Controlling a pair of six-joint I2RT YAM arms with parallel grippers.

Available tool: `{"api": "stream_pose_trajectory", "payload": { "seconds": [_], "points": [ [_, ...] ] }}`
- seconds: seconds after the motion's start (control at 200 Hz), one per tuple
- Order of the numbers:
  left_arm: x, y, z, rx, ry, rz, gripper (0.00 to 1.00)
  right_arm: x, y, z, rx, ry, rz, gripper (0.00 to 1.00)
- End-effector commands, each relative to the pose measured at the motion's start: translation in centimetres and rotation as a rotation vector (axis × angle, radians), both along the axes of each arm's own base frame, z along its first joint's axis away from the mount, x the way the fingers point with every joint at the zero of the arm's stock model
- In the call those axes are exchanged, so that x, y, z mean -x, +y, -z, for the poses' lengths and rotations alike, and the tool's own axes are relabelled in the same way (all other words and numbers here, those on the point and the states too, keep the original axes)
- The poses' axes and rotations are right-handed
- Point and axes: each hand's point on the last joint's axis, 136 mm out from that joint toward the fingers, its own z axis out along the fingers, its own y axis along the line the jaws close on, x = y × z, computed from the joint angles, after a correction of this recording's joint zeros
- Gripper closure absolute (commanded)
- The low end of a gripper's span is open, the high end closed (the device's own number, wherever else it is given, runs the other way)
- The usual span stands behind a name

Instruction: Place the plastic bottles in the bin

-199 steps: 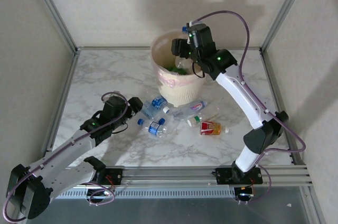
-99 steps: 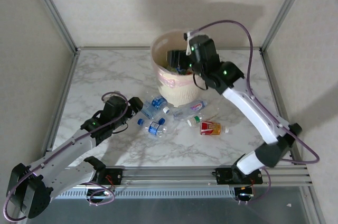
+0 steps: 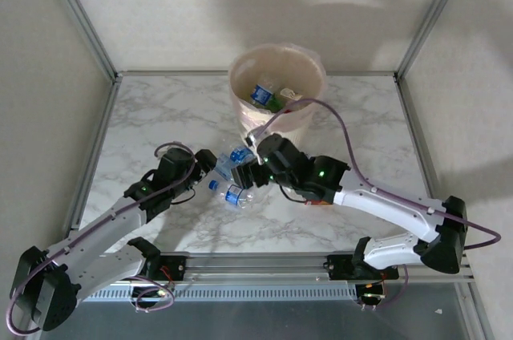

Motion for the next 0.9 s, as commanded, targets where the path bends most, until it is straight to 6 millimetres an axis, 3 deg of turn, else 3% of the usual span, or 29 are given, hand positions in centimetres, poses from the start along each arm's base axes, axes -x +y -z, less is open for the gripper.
{"api": "stream_pose_trajectory", "payload": {
  "seconds": [0.0,0.376,0.776,0.896],
  "points": [
    [0.6,0.9,0.2,0.011,0.011,-0.042,0.18,1.1,0.8,0.6,-0.075,0.039,-0.022,0.17],
    [1.8,1.7,1.7,0.027,0.047,-0.073,0.19,1.6,2.9,8.4,0.055,0.135,-0.099,0.18],
    [2.2,1.9,2.6,-0.002,0.070,-0.051,0.22,1.3,2.8,15.8,0.242,0.199,-0.090,0.16],
    [2.2,2.0,2.6,-0.005,0.070,-0.050,0.22,1.3,2.9,17.2,0.271,0.215,-0.097,0.17]
  ]
}}
